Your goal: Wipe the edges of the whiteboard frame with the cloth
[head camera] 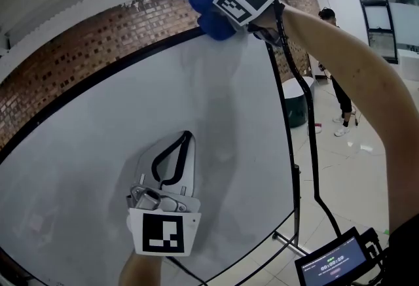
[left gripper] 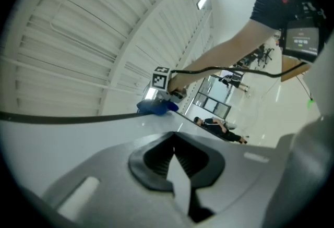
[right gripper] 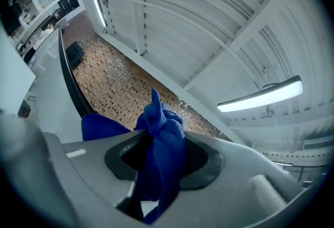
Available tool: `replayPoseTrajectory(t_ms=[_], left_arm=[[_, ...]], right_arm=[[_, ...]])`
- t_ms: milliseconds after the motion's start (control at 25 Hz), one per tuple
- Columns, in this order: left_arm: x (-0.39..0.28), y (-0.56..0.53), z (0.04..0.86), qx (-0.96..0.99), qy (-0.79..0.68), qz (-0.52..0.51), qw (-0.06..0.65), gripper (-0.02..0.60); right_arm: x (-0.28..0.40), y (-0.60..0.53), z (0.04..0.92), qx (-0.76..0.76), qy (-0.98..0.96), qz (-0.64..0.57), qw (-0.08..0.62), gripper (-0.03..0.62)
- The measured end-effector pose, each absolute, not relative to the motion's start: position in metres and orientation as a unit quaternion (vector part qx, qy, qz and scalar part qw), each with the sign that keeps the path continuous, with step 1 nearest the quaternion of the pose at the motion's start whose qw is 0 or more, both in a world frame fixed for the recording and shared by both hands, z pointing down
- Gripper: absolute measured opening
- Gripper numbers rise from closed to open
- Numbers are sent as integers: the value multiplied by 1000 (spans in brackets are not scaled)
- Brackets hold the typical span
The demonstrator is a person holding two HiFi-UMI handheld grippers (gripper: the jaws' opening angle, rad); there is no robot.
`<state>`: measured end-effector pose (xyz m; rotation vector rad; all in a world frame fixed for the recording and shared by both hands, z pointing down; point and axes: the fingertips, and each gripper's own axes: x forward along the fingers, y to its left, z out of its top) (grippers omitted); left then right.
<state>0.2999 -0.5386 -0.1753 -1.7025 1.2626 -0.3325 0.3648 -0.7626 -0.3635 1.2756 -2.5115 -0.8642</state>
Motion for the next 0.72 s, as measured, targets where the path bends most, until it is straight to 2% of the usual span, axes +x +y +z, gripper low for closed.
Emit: replayPoseTrajectory(t_ms=[120,240,400,480,600,720], left_arm=[[298,-533,-215,-682,534,-158,475,3],[286,-528,-254,-677,563,-126,457,3],[290,-529,-323,-652,565,-82,498,3],[295,-538,-347,-641,573,-91,502,3],[301,-552,-365,-639,574,-112,500,3],[285,-556,-358,-647,576,-88,491,3]], right_arm=[[372,-767,-362,427,-857,-276,82,150],[371,-764,-361,425,-858,-278,81,150],[355,-752,-361,416,-856,-296,85,150],[349,-747,-361,415,-854,-304,85,150],[349,-745,-363,418,-850,-309,87,150],[345,-739,-371,428,-835,-331,96,150]])
